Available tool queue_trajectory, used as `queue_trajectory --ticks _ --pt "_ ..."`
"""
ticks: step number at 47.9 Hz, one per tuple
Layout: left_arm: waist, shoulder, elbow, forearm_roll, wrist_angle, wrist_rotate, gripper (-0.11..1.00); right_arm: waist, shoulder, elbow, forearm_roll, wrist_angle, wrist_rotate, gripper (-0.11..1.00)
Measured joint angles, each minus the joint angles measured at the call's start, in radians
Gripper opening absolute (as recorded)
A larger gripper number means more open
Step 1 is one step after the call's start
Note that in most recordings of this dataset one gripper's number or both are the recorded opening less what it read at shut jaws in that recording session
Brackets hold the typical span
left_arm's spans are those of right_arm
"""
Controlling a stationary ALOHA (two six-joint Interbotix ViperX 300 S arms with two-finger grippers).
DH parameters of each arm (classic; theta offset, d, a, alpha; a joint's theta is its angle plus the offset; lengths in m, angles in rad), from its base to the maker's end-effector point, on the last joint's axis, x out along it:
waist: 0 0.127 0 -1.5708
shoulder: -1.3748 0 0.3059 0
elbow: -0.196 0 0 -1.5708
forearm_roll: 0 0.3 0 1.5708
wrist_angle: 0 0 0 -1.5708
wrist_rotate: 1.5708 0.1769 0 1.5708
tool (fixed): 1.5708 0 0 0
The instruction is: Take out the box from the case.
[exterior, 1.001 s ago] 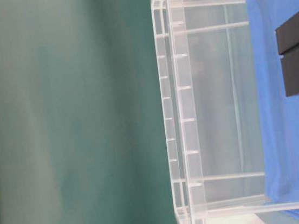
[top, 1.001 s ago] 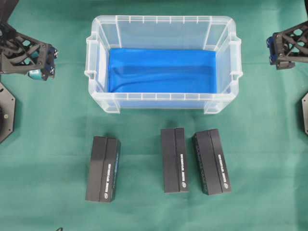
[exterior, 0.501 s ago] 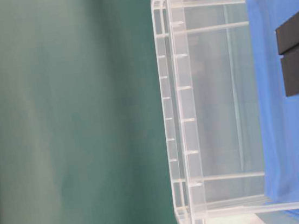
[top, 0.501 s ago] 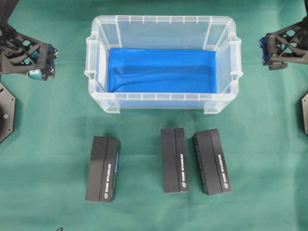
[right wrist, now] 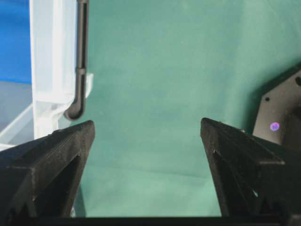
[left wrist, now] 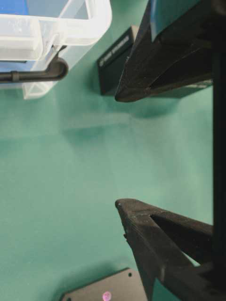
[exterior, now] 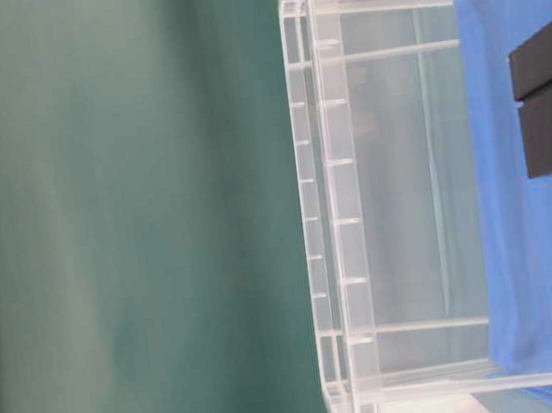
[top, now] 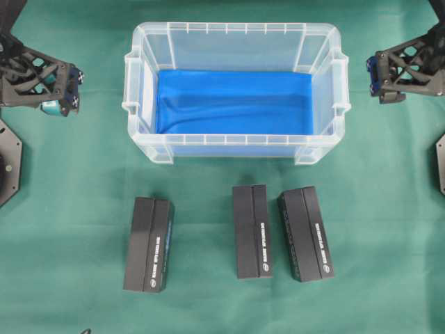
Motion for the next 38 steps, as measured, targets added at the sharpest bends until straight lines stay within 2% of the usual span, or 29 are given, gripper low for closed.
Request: queue_trajectory --ticks 38 --pt "0.0 0.002 0.002 0.0 0.002 -0.003 0.87 0.011 0.002 0.017 0.015 -0.012 0.005 0.88"
